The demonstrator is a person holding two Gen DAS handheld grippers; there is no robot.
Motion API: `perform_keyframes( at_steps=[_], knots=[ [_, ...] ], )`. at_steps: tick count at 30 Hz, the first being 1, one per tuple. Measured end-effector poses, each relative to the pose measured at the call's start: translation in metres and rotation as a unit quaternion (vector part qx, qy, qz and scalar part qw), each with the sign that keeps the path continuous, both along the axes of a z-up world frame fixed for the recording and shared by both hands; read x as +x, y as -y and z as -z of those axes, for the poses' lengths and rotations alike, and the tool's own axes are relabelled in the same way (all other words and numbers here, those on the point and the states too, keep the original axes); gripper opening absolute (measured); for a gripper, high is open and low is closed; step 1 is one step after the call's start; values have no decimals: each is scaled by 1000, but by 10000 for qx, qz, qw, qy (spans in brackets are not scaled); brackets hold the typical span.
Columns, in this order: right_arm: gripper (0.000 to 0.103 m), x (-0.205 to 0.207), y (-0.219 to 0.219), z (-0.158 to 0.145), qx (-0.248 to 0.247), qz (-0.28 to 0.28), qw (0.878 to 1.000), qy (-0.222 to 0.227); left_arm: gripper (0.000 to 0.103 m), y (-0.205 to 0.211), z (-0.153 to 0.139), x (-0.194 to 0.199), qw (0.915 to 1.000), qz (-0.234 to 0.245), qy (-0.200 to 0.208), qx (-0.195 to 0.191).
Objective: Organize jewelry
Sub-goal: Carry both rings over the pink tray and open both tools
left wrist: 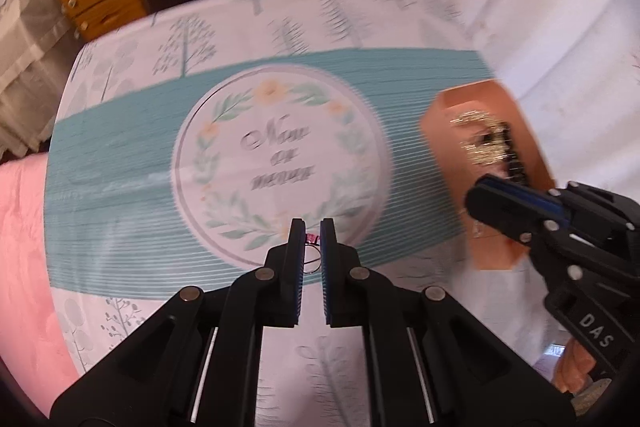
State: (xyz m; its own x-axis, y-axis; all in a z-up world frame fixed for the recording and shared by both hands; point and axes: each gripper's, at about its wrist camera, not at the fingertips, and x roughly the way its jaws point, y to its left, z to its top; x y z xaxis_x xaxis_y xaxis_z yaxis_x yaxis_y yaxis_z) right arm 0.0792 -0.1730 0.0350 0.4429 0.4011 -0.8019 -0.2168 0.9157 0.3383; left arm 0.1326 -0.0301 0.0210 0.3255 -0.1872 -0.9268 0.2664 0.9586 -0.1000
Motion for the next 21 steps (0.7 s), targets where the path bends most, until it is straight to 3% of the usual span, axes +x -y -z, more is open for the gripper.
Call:
perform_keyframes(
  at_steps=[7,21],
  knots=[
    [8,-26,54,-18,79,340,9992,190,5,58,-28,-16,9975,379,584,142],
    [8,-51,141,-10,-188,1050,9940,258,5,152,-24,-24,9902,950,968,347]
  ],
)
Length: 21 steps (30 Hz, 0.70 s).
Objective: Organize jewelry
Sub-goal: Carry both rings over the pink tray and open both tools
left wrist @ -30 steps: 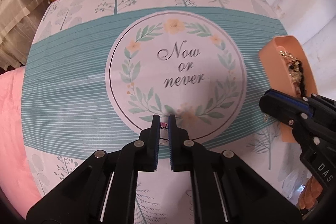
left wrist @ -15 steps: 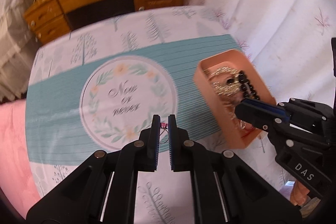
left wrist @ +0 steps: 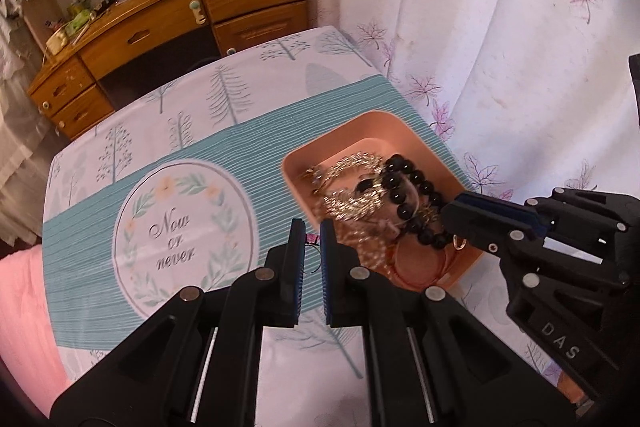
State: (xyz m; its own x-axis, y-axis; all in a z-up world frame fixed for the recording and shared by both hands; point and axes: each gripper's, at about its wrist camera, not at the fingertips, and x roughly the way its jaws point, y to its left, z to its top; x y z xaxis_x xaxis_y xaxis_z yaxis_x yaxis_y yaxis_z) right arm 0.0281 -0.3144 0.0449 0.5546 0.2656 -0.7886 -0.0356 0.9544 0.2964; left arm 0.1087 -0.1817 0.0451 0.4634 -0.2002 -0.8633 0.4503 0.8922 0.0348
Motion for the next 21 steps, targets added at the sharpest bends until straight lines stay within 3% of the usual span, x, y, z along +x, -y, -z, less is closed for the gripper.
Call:
perform_keyframes(
  at_steps=[8,21],
  knots=[
    [8,9,22,24,-146,279,9993,-194,5,19,17,13,9999,20,-136,-4],
    [8,20,15,43,-452,388,9980,-202,5,26,46,34,9993,-85,-369,-45]
  ],
)
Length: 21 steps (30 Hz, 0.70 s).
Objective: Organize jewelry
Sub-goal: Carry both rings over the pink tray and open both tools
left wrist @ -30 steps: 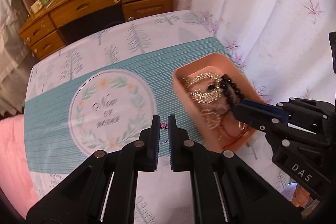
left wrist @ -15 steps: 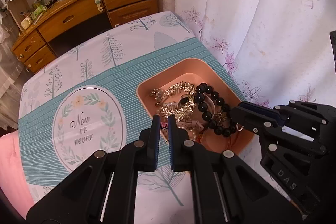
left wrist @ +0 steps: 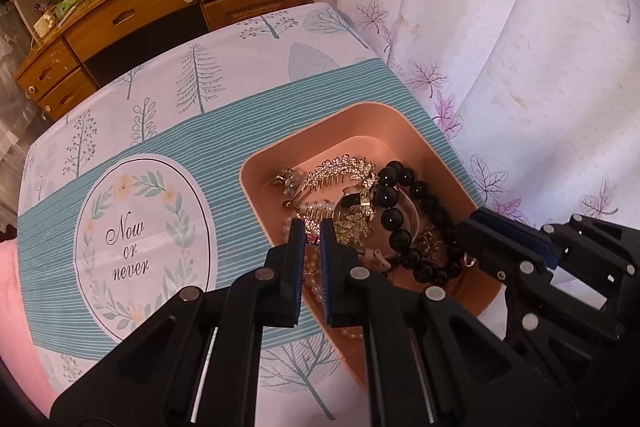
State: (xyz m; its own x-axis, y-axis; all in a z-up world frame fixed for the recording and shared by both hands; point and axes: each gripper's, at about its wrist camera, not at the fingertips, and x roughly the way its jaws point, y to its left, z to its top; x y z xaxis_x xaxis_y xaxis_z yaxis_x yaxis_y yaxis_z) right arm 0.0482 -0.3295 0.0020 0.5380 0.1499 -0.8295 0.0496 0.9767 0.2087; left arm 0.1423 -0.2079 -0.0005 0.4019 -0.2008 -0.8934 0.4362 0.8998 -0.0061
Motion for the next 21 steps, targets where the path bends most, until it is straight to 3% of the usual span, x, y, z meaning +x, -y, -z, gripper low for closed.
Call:
perform_keyframes(
  at_steps=[16,20,21],
  knots=[
    [9,-5,-9,-2,-127,11,9999,24,7,-5,10,3,9996,47,-266,-53],
    [9,-7,-11,-2,-124,18,9999,11,20,-10,11,-1,9992,100,-353,-152],
    [9,-8,-11,-2,-123,16,9999,11,31,-10,10,-3,9992,107,-345,-162]
  ],
)
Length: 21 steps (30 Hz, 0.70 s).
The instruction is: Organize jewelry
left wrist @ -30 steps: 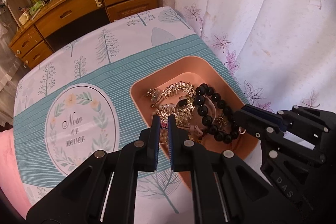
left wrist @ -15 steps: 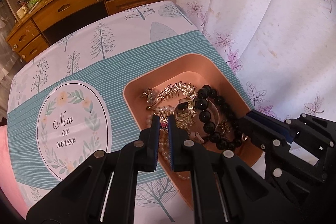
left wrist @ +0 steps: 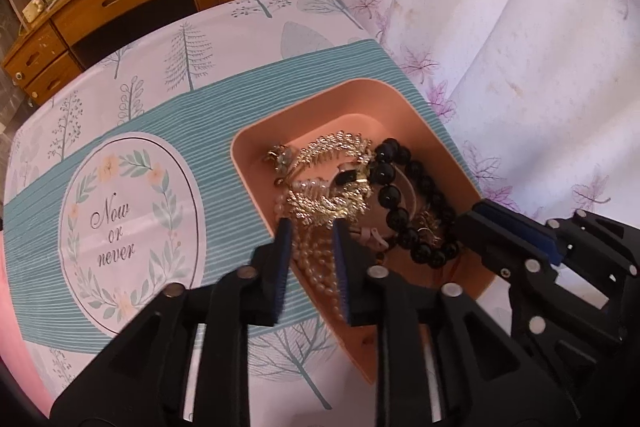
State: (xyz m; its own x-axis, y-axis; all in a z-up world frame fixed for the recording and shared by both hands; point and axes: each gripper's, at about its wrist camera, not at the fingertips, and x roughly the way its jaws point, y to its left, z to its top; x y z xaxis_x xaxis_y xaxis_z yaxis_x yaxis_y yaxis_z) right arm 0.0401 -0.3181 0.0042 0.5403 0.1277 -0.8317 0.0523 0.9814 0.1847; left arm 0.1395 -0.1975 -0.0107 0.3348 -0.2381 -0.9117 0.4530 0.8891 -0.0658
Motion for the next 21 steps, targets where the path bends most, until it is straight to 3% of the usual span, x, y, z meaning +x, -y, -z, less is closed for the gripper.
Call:
perform_keyframes(
  at_steps=[1,2,3,10,12,14,16,21],
  knots=[
    [9,0,0,0,4,-6,10000,0,39,-1,-1,-2,10000,-24,20,36],
    [9,-1,-1,-1,5,-8,10000,5,54,-3,-3,-3,9999,-77,58,55],
    [9,-2,-2,-2,-4,-5,10000,12,59,-8,-5,-5,9998,-137,131,4],
    [11,-13,-9,-8,17,-42,10000,58,59,-32,-15,-17,9994,-308,133,-96],
    [24,-20,-13,-10,45,-47,9999,103,61,-41,-16,-27,9990,-358,253,-68],
    [54,-29,-16,-13,53,-22,9997,238,63,-49,-16,-37,9984,-442,340,-39],
    [59,-41,-21,-14,-12,28,9992,405,63,-58,-16,-49,9978,-537,396,-46],
    [59,-61,-34,-12,-113,-24,9989,448,63,-84,-18,-75,9922,-1065,649,31]
  ],
)
